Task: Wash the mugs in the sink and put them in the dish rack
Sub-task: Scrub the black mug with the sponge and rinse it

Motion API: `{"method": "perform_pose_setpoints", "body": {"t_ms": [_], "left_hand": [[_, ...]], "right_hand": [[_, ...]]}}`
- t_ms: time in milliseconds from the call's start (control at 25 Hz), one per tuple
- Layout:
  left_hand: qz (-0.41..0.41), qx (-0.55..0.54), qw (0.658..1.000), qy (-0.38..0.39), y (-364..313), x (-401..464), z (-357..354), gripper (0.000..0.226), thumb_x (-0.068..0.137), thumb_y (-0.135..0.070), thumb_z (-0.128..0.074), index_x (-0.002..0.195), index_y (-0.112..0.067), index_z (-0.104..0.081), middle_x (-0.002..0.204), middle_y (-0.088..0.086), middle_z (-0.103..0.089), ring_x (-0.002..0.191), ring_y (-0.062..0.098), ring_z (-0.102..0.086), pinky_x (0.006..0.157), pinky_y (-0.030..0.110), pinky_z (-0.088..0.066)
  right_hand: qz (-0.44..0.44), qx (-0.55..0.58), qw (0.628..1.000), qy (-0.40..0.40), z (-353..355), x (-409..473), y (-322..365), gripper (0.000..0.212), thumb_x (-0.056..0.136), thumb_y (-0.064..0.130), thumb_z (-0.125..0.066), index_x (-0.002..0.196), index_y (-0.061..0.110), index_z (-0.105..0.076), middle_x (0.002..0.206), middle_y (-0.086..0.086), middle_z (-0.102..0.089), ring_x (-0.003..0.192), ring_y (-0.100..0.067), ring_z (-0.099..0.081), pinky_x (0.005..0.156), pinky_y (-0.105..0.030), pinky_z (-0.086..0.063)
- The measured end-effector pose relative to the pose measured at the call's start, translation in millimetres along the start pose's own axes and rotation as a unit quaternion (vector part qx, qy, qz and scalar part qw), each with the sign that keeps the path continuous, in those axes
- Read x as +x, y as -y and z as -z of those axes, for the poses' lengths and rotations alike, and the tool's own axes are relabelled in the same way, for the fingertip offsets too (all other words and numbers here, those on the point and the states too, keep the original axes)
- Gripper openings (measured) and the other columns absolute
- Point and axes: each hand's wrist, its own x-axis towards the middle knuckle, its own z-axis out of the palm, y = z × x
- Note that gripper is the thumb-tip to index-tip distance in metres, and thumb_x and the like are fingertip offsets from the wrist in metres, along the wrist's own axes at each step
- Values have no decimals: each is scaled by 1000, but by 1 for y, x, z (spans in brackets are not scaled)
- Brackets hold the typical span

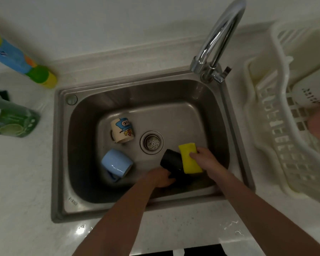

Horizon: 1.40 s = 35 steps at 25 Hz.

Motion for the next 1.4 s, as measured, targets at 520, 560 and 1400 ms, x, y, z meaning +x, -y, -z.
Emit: {"method": "perform_pose_setpoints", "body": {"t_ms": [520,560,1400], "left_hand": [[-46,48,972,-224,-18,-2,26,41,86,-41,-66,112,-10,-59,117,13,-59,109,31,-52,87,38,-44],[-35,9,971,-234,-21,-5,31,35,86,-38,-68,106,-11,-60,112,11,-63,105,29,-57,83,36,-45],[-50,-166,912,-372,-20,-240,94,22,84,-32,-74,76,-24,-56,72,-10,-55,65,2,-51,62,18,-42]], "right_hand": [[9,81,996,-35,23,-30,12,44,91,12,-67,133,6,-55,128,-13,-61,109,-27,-60,97,-43,-50],[23,54,997,-46,26,-35,14,41,88,11,-69,127,7,-59,123,-14,-65,106,-28,-63,95,-45,-52],[407,-312,846,144,40,-172,139,60,84,18,-75,138,33,-53,124,25,-51,105,19,-47,88,-2,-35]]}}
